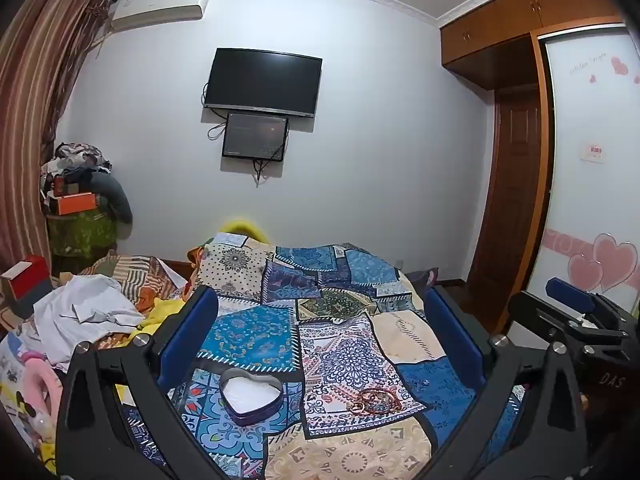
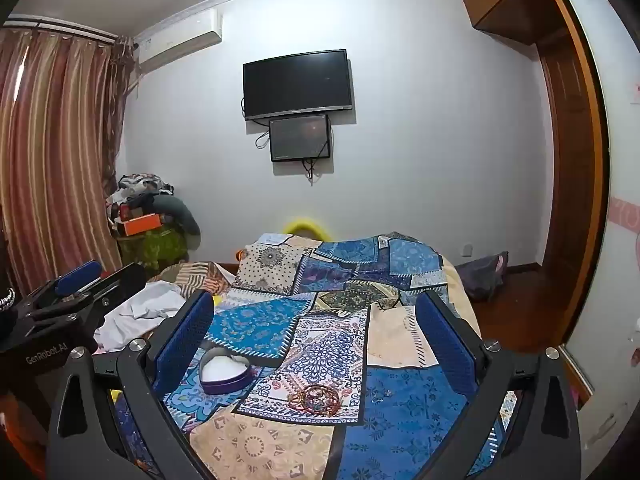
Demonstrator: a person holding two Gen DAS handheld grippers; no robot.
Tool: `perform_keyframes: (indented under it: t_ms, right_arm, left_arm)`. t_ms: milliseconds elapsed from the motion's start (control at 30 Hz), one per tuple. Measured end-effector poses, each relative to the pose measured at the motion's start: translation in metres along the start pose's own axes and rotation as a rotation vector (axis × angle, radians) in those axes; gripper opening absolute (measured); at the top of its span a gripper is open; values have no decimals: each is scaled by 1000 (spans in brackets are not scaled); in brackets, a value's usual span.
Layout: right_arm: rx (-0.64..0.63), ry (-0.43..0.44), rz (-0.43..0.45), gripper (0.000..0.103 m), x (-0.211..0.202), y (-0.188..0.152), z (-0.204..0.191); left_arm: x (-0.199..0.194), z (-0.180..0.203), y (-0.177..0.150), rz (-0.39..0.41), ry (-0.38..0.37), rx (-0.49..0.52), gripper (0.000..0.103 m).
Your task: Organize jewelry
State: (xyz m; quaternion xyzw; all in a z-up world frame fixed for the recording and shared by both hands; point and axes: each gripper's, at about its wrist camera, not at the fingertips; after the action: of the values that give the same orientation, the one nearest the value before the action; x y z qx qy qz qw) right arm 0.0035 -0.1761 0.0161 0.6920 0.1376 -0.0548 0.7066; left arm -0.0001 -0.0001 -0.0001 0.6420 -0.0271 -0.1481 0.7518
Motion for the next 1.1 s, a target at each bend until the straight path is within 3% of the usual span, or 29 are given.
perform_keyframes:
  t_ms: [1100]
  right_arm:
    - [-11,4,3,100,-3,0,-3]
  left_arm:
    - [-1,1,0,-25,2,-10,103]
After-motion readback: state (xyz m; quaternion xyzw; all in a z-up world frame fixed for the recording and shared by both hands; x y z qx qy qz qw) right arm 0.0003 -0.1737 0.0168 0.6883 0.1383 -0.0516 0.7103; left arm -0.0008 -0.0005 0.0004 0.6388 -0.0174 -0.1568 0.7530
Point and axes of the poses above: each gripper's, at about its wrist camera, not at the fingertips, and x roughly the way its jaws point, z to its right, y to its top, and after that the axes turned 15 degrees about -y, right-handed
